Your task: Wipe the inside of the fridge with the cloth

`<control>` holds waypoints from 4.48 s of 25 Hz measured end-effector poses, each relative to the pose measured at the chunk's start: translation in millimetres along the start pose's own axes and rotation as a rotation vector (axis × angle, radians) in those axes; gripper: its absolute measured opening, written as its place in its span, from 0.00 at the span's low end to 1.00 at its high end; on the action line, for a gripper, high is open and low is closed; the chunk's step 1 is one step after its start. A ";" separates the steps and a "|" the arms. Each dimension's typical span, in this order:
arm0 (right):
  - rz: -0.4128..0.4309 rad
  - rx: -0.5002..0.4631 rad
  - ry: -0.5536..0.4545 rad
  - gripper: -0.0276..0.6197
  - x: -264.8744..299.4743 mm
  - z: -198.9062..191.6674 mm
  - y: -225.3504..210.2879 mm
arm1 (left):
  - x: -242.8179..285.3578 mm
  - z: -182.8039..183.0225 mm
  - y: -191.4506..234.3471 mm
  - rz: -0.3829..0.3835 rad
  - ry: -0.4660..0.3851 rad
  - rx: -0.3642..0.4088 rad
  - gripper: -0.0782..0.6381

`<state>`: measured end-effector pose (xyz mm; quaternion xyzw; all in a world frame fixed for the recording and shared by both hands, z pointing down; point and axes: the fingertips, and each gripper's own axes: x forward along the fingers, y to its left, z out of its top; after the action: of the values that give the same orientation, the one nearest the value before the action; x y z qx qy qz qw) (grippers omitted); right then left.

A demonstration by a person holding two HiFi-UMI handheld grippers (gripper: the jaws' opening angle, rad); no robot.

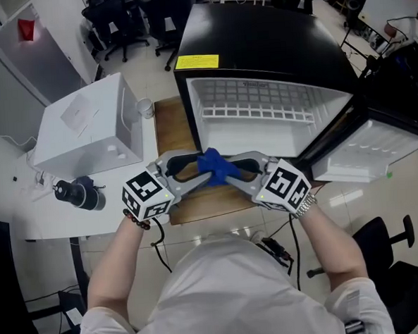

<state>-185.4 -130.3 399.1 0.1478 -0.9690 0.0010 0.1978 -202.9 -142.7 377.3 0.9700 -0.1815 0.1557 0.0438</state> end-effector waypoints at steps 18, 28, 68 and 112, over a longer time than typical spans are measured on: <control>-0.534 0.063 -0.037 0.17 69.9 -46.5 -92.9 | -1.9 -37.5 97.2 0.424 0.005 -0.059 0.33; -0.593 0.195 -0.117 0.17 102.6 -70.4 -135.4 | 12.9 -39.3 129.4 0.540 -0.033 -0.107 0.32; -0.811 0.359 -0.229 0.14 143.1 -117.7 -254.4 | 32.6 -35.4 148.9 0.698 -0.055 -0.091 0.33; -0.915 0.358 -0.191 0.14 126.0 -138.5 -319.1 | 33.7 -36.1 151.2 0.744 -0.055 -0.070 0.32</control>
<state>-151.4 -463.1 557.0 0.5890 -0.8032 0.0668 0.0597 -238.7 -289.7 426.5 0.8395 -0.5279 0.1283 0.0126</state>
